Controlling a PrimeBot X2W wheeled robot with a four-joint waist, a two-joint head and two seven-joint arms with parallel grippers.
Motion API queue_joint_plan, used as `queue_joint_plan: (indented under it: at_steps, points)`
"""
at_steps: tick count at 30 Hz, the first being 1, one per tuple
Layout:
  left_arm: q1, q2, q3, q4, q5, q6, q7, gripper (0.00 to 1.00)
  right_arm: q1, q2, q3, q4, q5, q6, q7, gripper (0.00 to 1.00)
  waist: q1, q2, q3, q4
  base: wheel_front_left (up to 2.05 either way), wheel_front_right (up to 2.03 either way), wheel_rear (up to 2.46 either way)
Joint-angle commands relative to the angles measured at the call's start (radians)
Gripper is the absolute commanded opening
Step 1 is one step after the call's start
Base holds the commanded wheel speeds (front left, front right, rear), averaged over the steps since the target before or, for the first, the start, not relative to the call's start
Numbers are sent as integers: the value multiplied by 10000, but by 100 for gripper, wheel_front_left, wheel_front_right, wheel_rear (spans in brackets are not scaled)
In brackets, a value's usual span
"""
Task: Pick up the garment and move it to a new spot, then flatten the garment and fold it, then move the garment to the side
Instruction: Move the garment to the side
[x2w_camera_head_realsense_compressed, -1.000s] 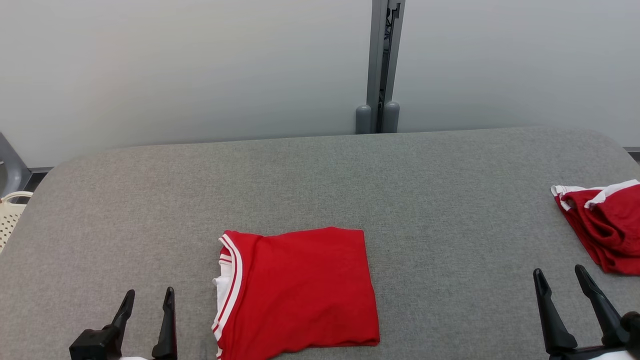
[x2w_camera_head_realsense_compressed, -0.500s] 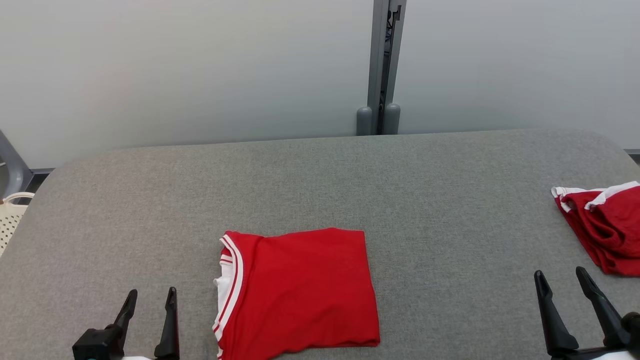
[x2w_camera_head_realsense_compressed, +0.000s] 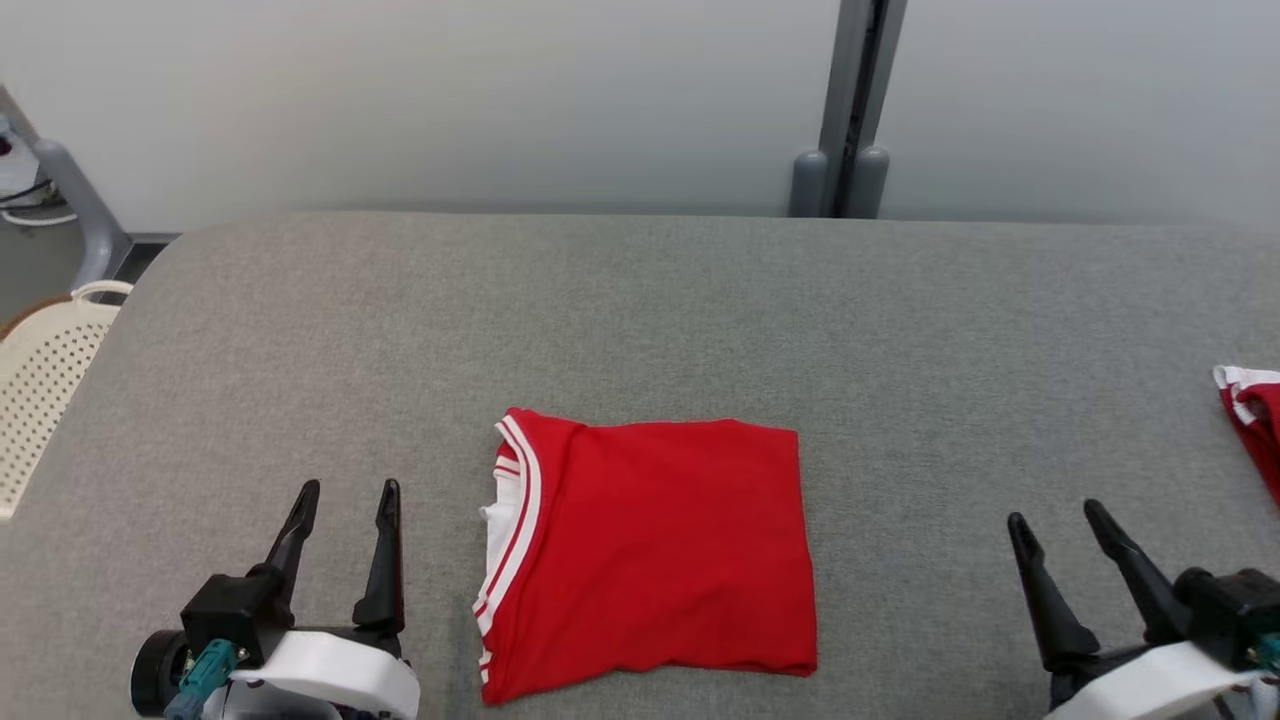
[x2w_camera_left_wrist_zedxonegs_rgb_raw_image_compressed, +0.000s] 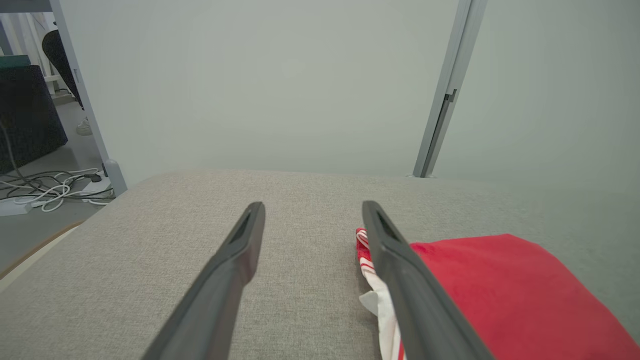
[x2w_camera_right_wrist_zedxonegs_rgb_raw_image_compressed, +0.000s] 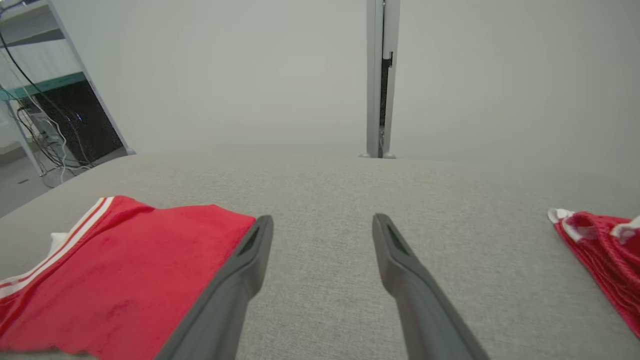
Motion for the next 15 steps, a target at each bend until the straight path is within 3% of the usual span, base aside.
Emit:
queue_joint_plan:
  at_steps: [1, 7, 15]
  points:
    - [-177, 6, 20, -32, 62, -24, -52, 100, -223, -116, 132, 166, 89, 3, -8, 100, 0, -1, 443, 417, 0, 0, 0]
    - [-699, -254, -237, -73, 143, -107, -198, 100, -1362, -550, 1785, 1705, 954, 3, -162, 100, 0, -1, 1173, 1275, 0, 0, 0]
    - [-1006, -484, -368, -3, 221, -111, -267, 100, -2720, -802, 3612, 3849, 2225, 3, -219, 100, 0, -1, 1568, 1927, 0, 0, 0]
